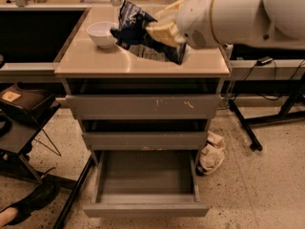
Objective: Place blue chip bag into bottom drawer
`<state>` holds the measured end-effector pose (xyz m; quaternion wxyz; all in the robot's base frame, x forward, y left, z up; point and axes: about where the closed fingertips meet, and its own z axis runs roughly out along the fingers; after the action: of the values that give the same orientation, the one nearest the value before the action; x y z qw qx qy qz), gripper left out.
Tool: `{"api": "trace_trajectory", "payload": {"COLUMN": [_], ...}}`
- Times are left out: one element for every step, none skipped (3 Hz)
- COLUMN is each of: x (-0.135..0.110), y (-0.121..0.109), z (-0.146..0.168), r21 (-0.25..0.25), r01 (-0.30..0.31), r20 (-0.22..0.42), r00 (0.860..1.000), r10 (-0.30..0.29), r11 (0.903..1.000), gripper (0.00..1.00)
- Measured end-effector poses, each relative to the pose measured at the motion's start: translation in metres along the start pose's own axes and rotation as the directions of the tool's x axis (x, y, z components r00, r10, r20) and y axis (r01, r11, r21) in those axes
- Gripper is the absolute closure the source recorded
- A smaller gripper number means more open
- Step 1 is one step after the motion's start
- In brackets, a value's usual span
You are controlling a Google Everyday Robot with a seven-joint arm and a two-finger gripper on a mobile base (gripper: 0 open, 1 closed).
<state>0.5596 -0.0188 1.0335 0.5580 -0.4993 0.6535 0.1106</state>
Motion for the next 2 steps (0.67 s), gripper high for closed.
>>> {"api": "trace_trajectory", "payload": {"x": [0.054, 0.104], "y": [0.036, 0.053], "z": [-0.015, -0.033], "r21": [0.039, 0.06], "r01": [-0.094, -0.143], "r20": [-0.03, -0.106], "r00": [0.995, 0.983], "r10": [0.095, 0.149], "r11": [0.9948, 0.9878], "gripper": [1.0, 1.0]}}
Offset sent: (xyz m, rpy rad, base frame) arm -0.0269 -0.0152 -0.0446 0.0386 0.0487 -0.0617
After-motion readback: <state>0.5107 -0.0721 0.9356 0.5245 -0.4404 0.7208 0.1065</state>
